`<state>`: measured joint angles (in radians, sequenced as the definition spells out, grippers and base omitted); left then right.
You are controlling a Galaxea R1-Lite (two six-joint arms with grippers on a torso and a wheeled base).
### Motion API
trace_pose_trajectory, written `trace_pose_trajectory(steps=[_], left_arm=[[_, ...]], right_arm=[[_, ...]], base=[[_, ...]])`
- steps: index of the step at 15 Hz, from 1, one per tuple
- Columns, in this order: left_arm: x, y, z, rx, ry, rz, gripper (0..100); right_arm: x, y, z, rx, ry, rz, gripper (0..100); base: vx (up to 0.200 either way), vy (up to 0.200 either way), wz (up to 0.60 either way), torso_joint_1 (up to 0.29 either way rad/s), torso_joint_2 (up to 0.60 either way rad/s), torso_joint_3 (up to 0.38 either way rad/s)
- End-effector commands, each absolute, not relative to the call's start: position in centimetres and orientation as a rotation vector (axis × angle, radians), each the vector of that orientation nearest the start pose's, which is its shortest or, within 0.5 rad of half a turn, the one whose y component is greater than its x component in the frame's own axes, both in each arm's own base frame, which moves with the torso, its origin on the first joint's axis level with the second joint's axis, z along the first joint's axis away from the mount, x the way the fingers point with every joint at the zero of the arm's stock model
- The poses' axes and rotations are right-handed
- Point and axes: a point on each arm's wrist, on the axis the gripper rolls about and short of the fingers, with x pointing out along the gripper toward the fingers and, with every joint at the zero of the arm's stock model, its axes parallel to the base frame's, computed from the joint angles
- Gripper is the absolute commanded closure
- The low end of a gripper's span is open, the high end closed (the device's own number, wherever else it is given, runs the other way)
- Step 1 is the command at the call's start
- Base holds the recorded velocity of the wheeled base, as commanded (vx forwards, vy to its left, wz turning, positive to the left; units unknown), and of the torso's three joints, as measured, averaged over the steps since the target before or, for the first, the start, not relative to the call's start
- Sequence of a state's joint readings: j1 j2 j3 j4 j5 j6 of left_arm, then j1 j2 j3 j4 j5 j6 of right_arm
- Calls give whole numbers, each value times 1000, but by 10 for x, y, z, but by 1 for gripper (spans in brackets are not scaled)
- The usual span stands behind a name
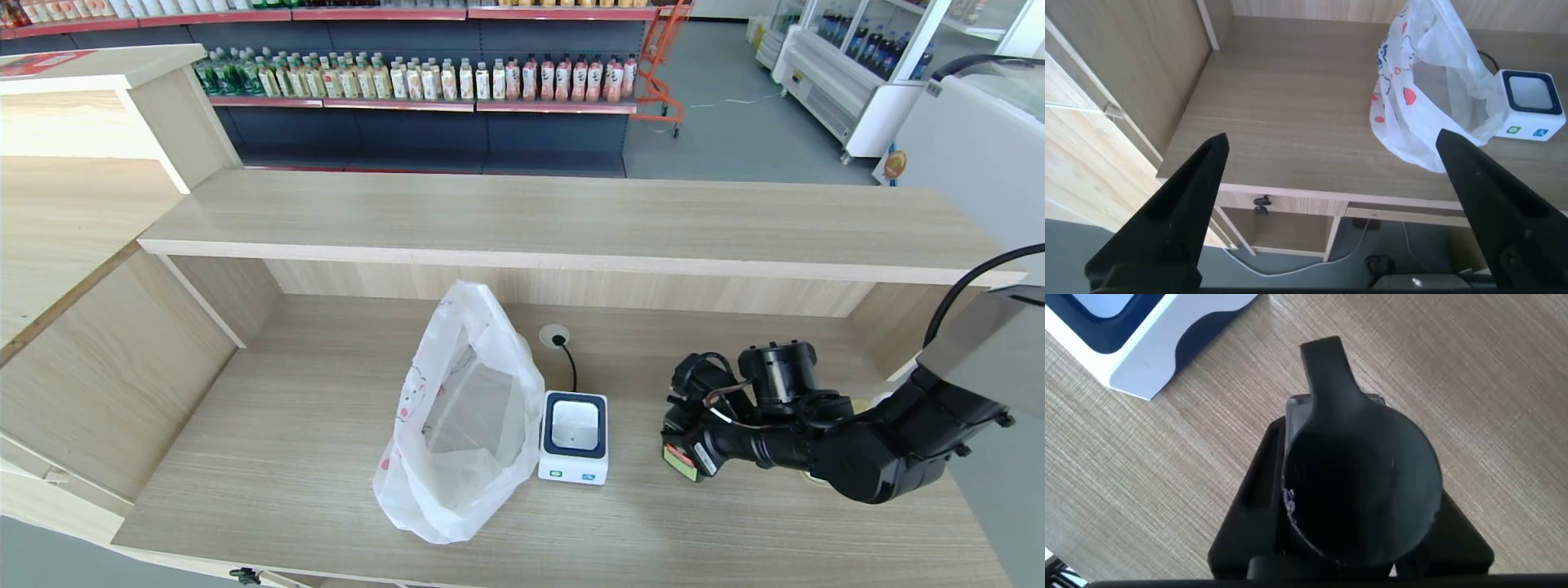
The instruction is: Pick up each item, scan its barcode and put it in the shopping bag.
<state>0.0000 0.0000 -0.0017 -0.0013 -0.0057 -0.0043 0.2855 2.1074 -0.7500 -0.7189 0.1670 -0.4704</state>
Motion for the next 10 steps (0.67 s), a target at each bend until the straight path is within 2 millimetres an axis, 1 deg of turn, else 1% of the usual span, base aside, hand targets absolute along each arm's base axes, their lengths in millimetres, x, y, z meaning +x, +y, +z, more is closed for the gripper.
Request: trace_pose_trajectory(steps=[1,4,6,7,9,10], left_arm=[[-23,0,76,-5,-3,-6,0],[-23,0,76,-5,-3,-6,0],[-23,0,76,-5,-3,-6,0],[-23,0,76,-5,-3,-6,0],[-23,0,76,-5,-3,-6,0],[-23,0,76,-5,-3,-6,0]], right_arm=[[329,100,41,-488,533,583,100],[322,103,38,-490,520,594,100],[308,94,52,-454,474,559,100],[297,78,72,-383,450,495,100],[282,62,114,-362,315,430,100],[268,57,131,-380,231,410,100]], base=[[0,0,0,0,0,0],[0,0,0,0,0,0],[0,0,0,0,0,0],[0,0,0,0,0,0],[0,0,0,0,0,0],[0,0,0,0,0,0]])
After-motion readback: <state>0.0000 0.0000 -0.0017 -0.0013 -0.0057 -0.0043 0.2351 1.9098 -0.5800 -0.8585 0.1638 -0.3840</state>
